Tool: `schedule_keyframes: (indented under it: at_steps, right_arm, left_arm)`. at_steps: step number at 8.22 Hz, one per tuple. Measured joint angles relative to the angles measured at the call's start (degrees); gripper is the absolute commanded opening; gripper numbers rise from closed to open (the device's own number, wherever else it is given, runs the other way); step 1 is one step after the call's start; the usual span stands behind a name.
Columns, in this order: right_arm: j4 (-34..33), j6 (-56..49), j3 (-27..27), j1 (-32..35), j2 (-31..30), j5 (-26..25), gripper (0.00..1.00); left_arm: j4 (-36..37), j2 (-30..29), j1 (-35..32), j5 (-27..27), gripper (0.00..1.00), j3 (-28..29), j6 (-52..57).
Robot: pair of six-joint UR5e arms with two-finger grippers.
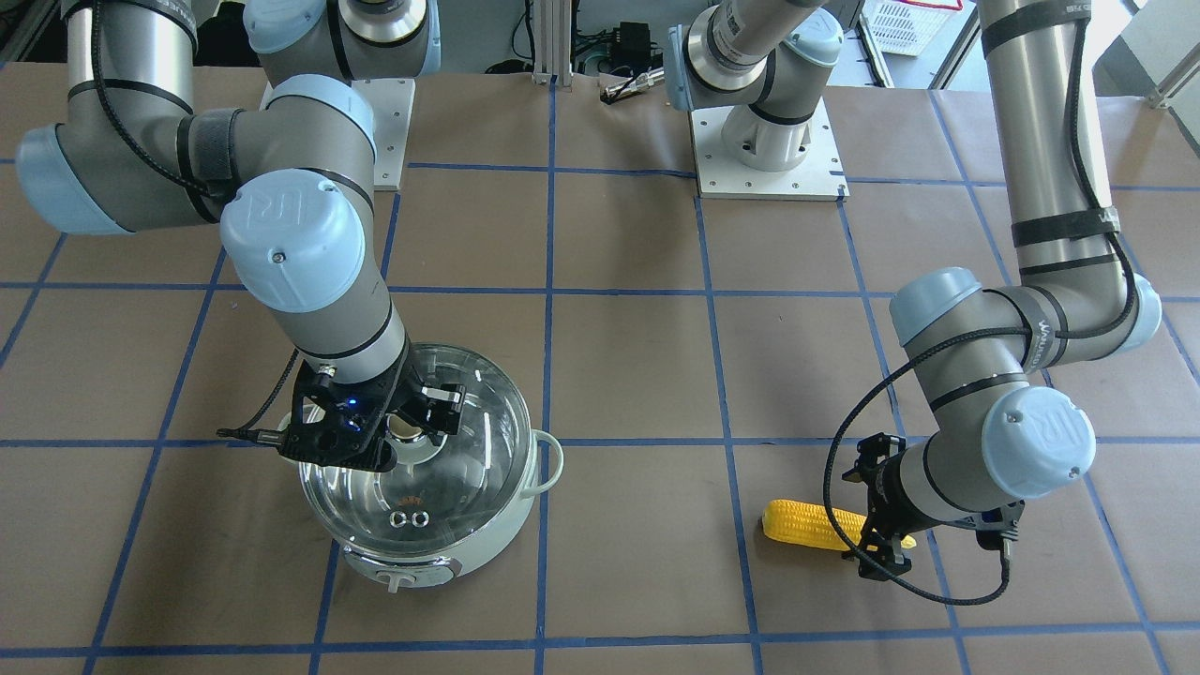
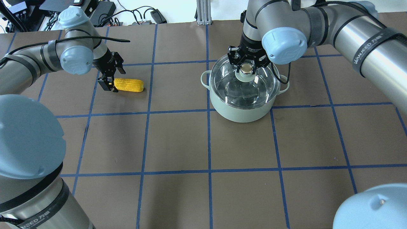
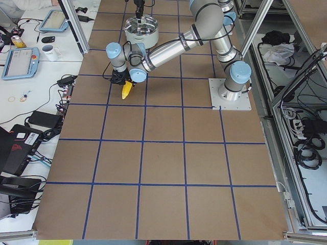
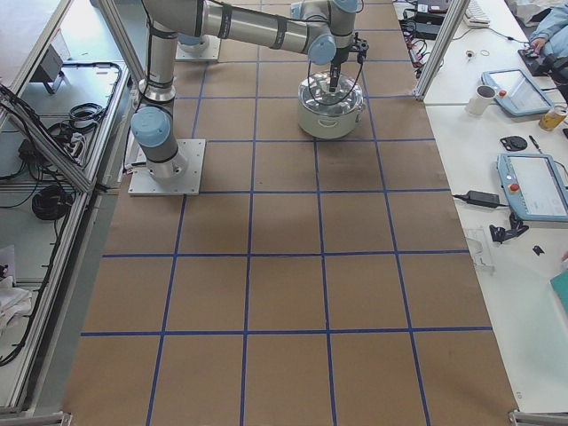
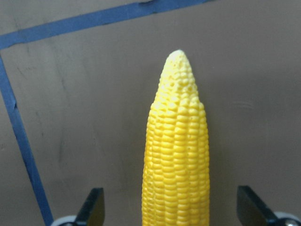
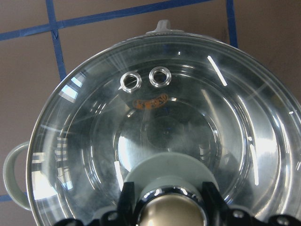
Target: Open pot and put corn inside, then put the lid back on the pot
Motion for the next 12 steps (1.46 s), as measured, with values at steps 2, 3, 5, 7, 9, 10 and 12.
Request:
schedule_keyframes:
  at_steps: [2, 3, 5, 7, 9, 10, 12]
  right_arm:
    - [-0.2, -0.2, -0.2, 0.0, 0.0, -0.1, 0.33]
    - [-0.2, -0.3, -0.4, 0.0, -0.1, -0.3, 0.33]
    - [0.1, -1.3, -1.2, 0.0, -0.4, -0.9, 0.33]
    - [2.3, -3.4, -3.0, -0.4, -1.0, -1.7, 0.33]
    - [5.7, -9.2, -3.9, -2.8, -3.8, -3.1, 0.33]
    - [7.8, -13.0, -4.0, -5.3, -5.5, -3.3, 0.32]
    - [12.0, -22.2, -4.0, -11.8, -9.2, -3.6, 0.32]
  left_arm:
    - [0.2, -0.8, 0.0, 0.1, 1.0, 0.0, -0.6]
    - [0.6, -1.5, 0.0, 0.2, 0.47, 0.0, -0.7]
    - [1.5, -2.2, 0.0, 0.3, 0.0, 0.0, -0.7]
    - [1.8, -2.0, 0.0, 0.1, 0.0, 0.2, -0.7]
    - [1.8, -1.3, 0.0, -0.1, 0.0, 0.2, -1.6]
    - [1.8, -0.5, 0.0, 0.0, 0.0, 0.3, -2.4]
    - [1.6, 3.9, -0.5, 0.0, 0.0, 0.4, -5.8]
